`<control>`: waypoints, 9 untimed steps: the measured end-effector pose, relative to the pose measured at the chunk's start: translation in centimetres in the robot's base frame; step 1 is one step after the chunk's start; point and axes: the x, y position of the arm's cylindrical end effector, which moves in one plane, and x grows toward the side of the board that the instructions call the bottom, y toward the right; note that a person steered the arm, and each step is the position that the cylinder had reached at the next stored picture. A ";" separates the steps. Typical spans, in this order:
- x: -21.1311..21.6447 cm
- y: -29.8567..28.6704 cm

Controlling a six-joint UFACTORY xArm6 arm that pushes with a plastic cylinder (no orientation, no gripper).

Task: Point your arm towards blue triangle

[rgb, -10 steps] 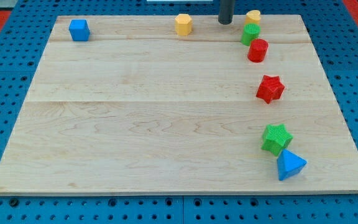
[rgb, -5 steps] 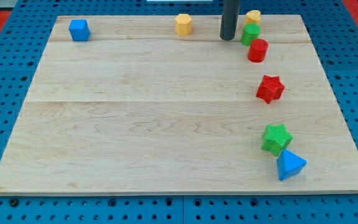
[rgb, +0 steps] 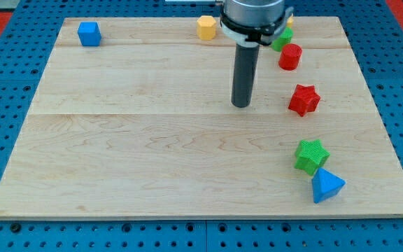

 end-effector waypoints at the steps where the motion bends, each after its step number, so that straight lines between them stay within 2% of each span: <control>1: 1.4 1.7; 4: 3.4 12.9; 5: 5.7 16.6; 7: 10.8 16.1; 9: 12.1 11.3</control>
